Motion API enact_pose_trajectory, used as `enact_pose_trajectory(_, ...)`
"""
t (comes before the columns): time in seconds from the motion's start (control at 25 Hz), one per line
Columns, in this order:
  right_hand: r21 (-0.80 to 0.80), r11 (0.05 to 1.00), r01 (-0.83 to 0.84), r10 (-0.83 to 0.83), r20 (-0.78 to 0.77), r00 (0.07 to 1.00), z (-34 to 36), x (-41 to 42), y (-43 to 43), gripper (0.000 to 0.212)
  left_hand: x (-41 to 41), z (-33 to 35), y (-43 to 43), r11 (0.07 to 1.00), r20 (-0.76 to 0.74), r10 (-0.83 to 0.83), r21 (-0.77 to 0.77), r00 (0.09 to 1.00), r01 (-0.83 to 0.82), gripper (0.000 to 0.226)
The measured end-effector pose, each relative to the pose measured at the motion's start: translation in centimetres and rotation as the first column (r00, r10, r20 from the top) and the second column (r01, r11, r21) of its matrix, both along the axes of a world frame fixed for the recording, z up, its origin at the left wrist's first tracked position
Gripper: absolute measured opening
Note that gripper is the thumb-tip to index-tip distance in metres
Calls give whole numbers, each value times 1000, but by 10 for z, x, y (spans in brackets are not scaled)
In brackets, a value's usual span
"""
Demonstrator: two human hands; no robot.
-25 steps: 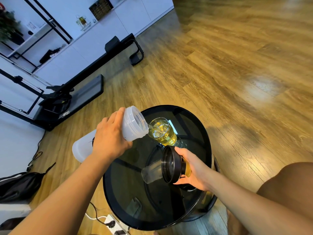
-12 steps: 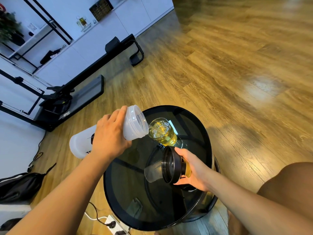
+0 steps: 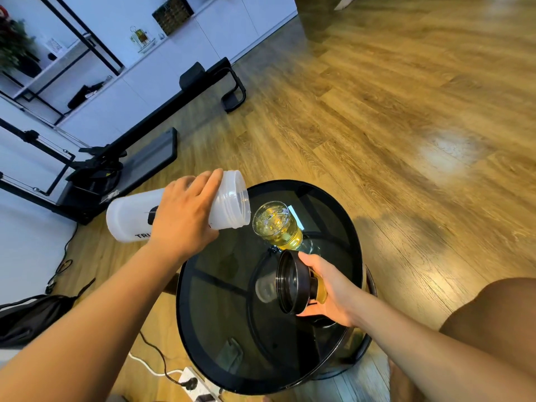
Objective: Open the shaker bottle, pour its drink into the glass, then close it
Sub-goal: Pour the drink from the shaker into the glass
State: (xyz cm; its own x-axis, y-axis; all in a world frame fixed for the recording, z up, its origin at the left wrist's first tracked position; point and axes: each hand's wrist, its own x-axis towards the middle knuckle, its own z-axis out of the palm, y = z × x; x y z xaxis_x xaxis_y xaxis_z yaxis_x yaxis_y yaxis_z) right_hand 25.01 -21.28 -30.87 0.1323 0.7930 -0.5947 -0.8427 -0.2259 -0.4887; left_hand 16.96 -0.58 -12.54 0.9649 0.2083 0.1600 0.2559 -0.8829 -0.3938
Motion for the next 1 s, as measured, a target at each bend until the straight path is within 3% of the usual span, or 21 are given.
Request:
enact_pose_trajectory(0.32,8,1000,4,-4,-14,1000,6,1,-1,65,15,5,6,948,-147,-219,203,964,247,103)
enact_pose_trajectory(0.48,31,999,-14,14,-19,1000,5,2,-1,64,18,1,8,961,-98,-204,169,974,219,106)
enact_pose_trajectory(0.6,65,997,-45,49,-54,997,3,2,-2,57,12,-9,10,988,38,-155,5,987,155,104)
enact_pose_trajectory(0.72,88,995,-45,51,-68,996,0,3,-5,58,-6,-30,5,947,238,64,-320,969,16,104)
enact_pose_trajectory(0.84,166,986,-32,49,-101,994,0,4,-5,72,-35,-57,-5,785,461,400,-619,792,-36,99)
enact_pose_trajectory(0.92,190,982,-27,47,-106,993,2,3,-5,90,-53,-75,-15,679,498,590,-732,635,-57,105)
enact_pose_trajectory(1.0,193,980,-40,57,-83,995,3,0,-5,102,-69,-90,-24,614,485,687,-786,541,-76,110)
